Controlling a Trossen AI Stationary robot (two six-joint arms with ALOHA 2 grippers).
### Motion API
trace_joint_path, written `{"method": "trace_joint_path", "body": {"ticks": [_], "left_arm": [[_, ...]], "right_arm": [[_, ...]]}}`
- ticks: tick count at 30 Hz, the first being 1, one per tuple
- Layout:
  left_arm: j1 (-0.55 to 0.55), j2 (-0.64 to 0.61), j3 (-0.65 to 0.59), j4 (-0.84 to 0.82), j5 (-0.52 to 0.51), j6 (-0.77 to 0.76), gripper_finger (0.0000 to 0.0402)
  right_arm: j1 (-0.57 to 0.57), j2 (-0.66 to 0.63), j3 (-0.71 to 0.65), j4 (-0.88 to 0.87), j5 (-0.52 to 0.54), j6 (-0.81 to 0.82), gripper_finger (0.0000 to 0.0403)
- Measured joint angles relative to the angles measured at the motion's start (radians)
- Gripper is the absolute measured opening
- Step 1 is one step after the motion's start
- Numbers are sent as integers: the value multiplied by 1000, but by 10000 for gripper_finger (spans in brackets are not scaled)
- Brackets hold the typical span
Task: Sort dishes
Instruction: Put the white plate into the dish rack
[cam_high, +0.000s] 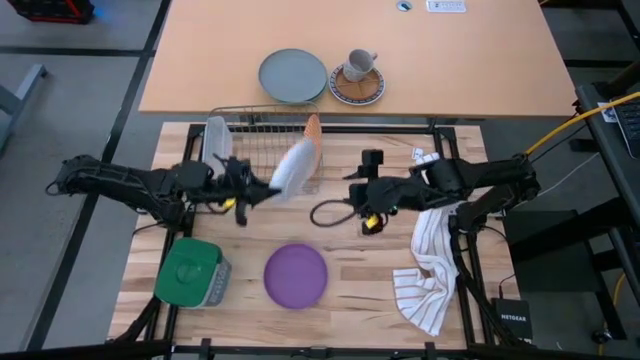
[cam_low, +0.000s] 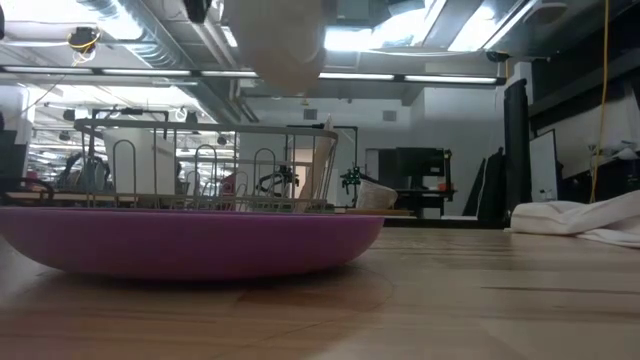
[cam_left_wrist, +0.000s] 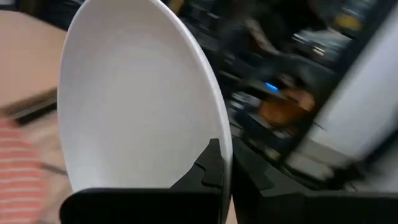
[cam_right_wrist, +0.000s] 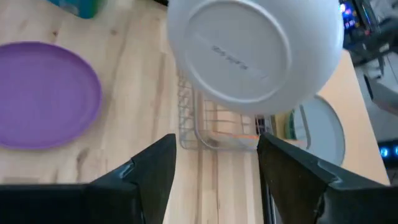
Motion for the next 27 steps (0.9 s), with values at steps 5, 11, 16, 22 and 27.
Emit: {"method": "trace_joint_path", "body": {"ticks": [5, 11, 16, 22, 27], "left_arm": [[143, 2, 0, -13, -32, -52, 0], [291, 26, 0, -11, -34, -113, 0], [367, 85, 0, -1, 5, -129, 0], [410, 197, 0, 14, 24, -180, 0], [440, 291, 0, 85, 21, -224, 0]], "right_arm": [[-74, 0, -1, -49, -3, 25, 232], [-154, -1, -1, -54, -114, 22, 232], [-218, -1, -8, -48, -190, 21, 232], [-289, 0, -53, -41, -207, 18, 232], [-335, 0, -111, -32, -214, 18, 232]]}}
